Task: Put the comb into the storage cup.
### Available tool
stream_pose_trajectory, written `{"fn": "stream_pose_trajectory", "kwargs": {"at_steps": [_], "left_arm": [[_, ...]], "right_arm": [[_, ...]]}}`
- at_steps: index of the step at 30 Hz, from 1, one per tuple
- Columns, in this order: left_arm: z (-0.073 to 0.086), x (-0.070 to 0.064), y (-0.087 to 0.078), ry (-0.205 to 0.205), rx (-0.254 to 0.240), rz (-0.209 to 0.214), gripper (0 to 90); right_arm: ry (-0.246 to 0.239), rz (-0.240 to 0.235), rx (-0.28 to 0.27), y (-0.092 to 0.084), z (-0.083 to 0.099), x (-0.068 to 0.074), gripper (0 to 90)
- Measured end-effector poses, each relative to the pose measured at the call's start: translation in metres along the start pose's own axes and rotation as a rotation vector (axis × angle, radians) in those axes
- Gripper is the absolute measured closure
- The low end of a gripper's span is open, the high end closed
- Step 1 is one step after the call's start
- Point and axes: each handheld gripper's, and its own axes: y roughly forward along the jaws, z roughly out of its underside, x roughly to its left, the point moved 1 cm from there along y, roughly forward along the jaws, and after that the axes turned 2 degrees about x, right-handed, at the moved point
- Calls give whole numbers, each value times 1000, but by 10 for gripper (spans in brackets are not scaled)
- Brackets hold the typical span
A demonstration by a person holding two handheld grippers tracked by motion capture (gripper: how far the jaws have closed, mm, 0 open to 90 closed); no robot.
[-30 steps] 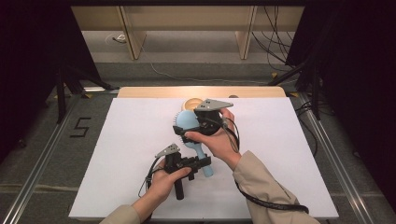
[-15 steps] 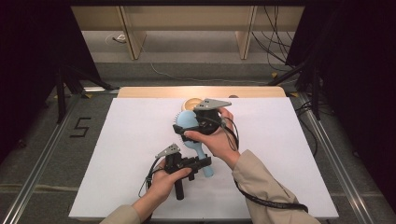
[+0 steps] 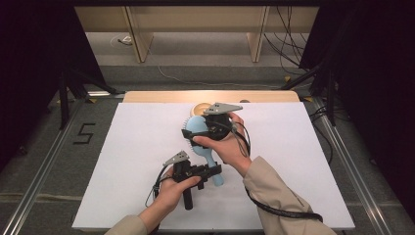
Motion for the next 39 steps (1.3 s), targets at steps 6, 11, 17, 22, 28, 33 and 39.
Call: {"fn": "stream_pose_trajectory", "kwargs": {"at_steps": [6,11,17,22,28,33,39], "left_arm": [[0,0,0,-1,2,0,685],[0,0,0,0,3,0,685],[-1,-1,-1,6,1,1,685],[-1,0,-1,11,5,-3,684],[0,0,0,17,11,-6,684],[0,0,0,24,11,-15,684],[-2,0,-1,36,10,-18,684]], "right_arm": [[5,-1,5,0,0,1,191],[11,2,6,0,0,0,203],[8,4,-4,-2,-1,1,204],[-3,9,-6,-1,0,3,204],[4,8,5,-2,0,3,208],[6,9,4,-3,0,3,209],[7,12,-9,-4,-1,4,210]]}}
